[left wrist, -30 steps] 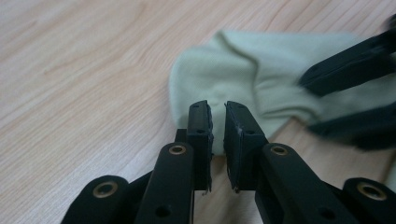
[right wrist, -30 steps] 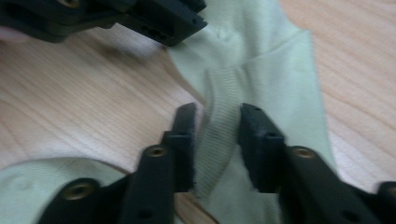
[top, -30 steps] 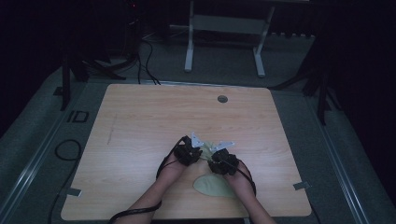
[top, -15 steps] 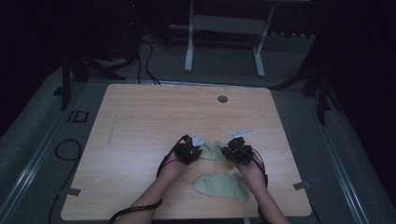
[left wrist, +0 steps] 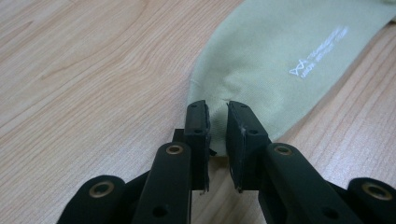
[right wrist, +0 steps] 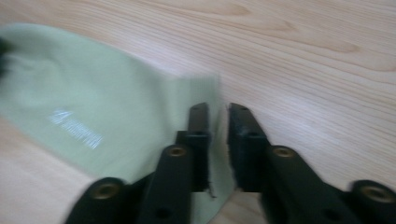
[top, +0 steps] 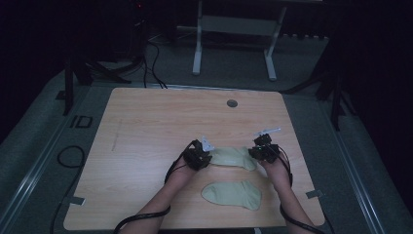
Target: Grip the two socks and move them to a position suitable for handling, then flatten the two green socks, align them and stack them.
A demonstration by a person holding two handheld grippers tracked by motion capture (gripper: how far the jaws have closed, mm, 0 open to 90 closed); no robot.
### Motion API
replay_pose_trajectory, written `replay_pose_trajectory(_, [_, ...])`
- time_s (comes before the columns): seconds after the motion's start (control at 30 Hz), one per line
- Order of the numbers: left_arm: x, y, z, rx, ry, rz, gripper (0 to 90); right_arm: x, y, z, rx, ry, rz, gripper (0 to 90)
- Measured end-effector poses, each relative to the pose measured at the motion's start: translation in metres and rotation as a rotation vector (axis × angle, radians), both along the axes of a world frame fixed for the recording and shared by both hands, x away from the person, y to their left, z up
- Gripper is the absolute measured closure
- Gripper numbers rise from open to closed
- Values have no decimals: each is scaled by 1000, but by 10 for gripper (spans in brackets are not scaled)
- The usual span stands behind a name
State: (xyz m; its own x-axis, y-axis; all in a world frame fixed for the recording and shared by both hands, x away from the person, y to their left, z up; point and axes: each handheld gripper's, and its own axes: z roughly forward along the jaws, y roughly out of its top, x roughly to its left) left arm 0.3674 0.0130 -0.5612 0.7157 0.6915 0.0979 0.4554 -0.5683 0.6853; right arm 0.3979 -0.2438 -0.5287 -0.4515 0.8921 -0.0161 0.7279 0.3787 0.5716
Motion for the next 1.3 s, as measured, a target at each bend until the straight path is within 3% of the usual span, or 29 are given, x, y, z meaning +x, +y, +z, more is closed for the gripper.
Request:
replay_pose_trajectory(0.1, [1,2,2,-23,22,-3,697,4,-5,-3,-3,24,-8,621])
replay_pose_trajectory(0.23, [-8,10,14,-82,-5,15,435,-2,-9,0,7,20,10,594])
replay_pose_trajectory(0.3, [-17,17,25,-126,7,0,406,-10,-10,3,21,4,26,585])
replay_pose_trajectory(0.4, [-34,26,35,-133,34,-36,385,-25,-11,9,73,-24,33,585])
replay_pose_trajectory(0.5, [-52,32,39,-148,55,-57,385,-45,-7,11,95,-41,80,585])
replay_pose_trajectory(0.53, [-52,32,39,-148,55,-57,395,-45,-7,11,95,-41,80,585])
replay_pose_trajectory(0.57, [-65,35,36,-169,86,-68,395,-51,-6,11,99,-41,96,585])
replay_pose_trajectory(0.63, [-75,34,32,-155,105,-82,410,-73,-7,11,140,-28,145,573])
replay_pose_trajectory(0.9, [-94,24,9,-109,155,-99,471,-115,-14,3,92,-15,209,573])
replay_pose_trajectory(1.1, [-98,22,1,-75,171,-121,585,-128,-17,-13,33,13,225,582])
replay_pose_trajectory(1.3, [-100,20,1,-60,166,-109,687,-131,-15,-19,-17,9,232,701])
